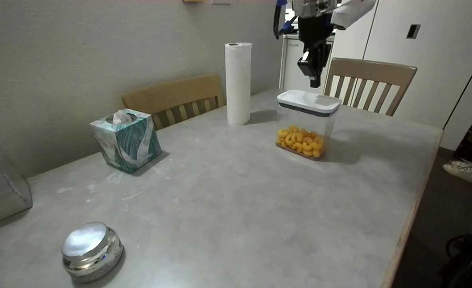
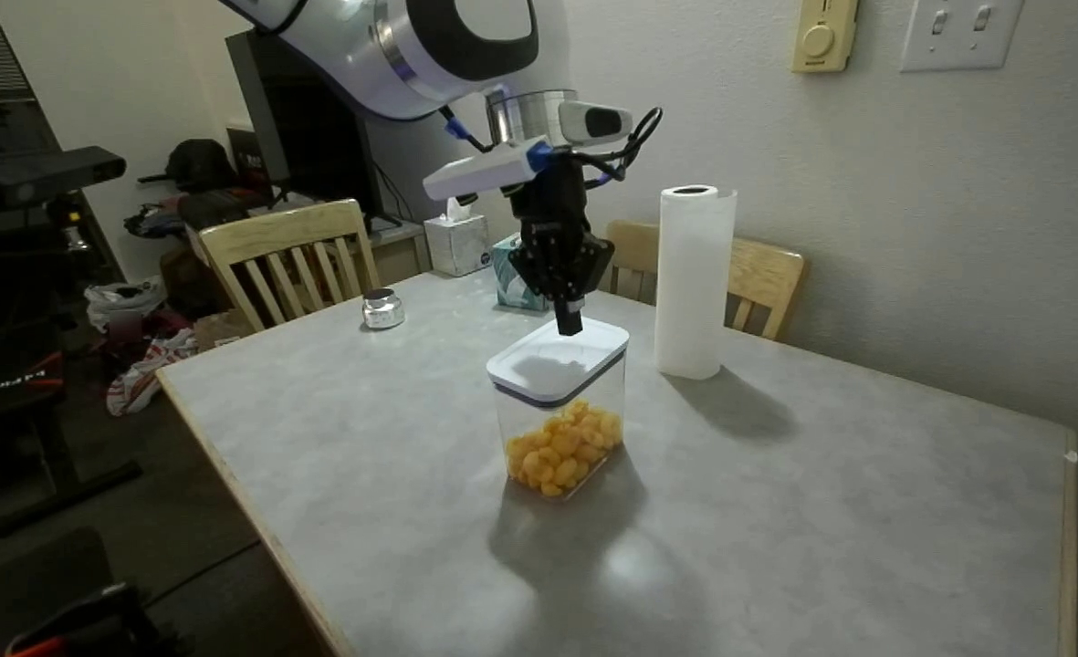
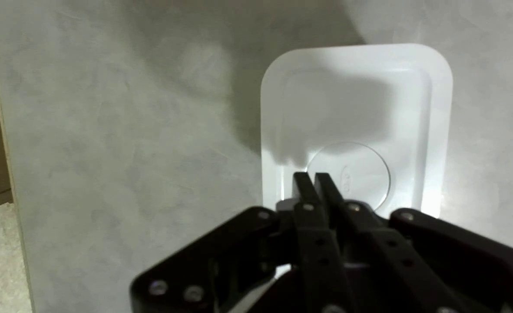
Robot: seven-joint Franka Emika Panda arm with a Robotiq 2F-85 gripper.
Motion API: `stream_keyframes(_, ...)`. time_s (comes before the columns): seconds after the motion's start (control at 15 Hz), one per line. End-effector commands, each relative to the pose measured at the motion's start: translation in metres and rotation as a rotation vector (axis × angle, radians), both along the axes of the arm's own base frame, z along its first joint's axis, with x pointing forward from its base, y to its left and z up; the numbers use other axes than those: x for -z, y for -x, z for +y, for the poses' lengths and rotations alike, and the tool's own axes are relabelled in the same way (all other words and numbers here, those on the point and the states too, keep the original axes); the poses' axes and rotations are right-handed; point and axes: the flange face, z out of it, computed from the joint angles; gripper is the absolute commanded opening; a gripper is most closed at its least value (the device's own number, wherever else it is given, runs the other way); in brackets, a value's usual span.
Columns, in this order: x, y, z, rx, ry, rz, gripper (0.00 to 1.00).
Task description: Put the lid on the container and press the top
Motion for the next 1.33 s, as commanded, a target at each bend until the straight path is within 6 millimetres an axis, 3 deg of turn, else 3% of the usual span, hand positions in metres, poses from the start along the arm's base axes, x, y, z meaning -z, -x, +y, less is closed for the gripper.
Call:
stream_keyframes(0.0, -0.001, -0.004, 0.000, -0.017, 0.005, 0.046, 0.39)
stream_keyframes(0.6, -0.037, 0.002, 0.025, -0.028, 0.007, 0.129, 1.00)
stream_keyframes(0.93, -0.055, 0.004, 0.031, -0.033, -0.037, 0.168, 1.00)
stream_keyframes(1.0, -0.046, 0.000, 0.032, -0.018, -0.005, 0.145, 1.00)
stream_keyframes(1.27, -0.052, 0.002, 0.033, -0.022, -0.013, 0.152, 1.00)
